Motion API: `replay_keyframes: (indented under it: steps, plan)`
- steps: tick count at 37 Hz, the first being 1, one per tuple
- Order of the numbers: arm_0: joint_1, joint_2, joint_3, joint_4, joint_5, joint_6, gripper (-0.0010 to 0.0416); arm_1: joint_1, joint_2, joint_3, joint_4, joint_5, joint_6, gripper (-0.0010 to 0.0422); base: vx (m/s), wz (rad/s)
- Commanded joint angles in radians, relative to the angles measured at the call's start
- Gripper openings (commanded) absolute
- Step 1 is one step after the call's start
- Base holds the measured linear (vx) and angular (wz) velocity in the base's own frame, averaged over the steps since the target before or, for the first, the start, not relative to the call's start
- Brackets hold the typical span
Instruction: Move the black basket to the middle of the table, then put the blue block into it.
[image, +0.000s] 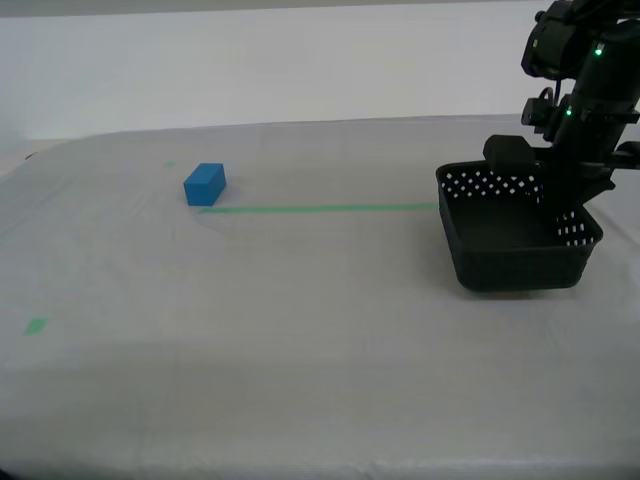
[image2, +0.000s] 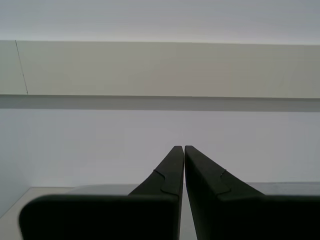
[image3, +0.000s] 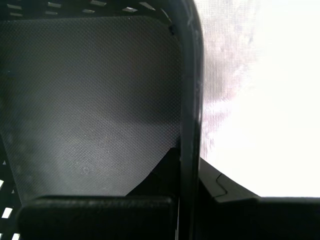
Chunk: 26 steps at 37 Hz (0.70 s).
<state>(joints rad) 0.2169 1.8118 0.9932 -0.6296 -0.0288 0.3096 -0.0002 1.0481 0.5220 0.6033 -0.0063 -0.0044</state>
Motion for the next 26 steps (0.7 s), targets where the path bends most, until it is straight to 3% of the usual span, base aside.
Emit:
replay_keyframes:
  steps: [1, 11, 20, 26]
  plan:
    - [0.000, -0.027, 0.015, -0.028, 0.001, 0.001, -0.0001, 0.000, 0.000, 0.001, 0.004, -0.001, 0.002, 0.0000, 0.000, 0.000]
    - [0.002, -0.106, 0.069, -0.093, 0.002, 0.001, -0.0001, 0.000, 0.000, 0.001, 0.004, -0.001, 0.002, 0.0000, 0.000, 0.000]
    - [0.016, -0.117, 0.191, -0.216, 0.025, 0.002, -0.0001, 0.000, 0.000, 0.001, 0.004, -0.001, 0.002, 0.0000, 0.000, 0.000]
    - [0.045, -0.117, 0.268, -0.241, 0.029, 0.023, -0.0001, 0.000, 0.000, 0.001, 0.004, -0.001, 0.002, 0.0000, 0.000, 0.000]
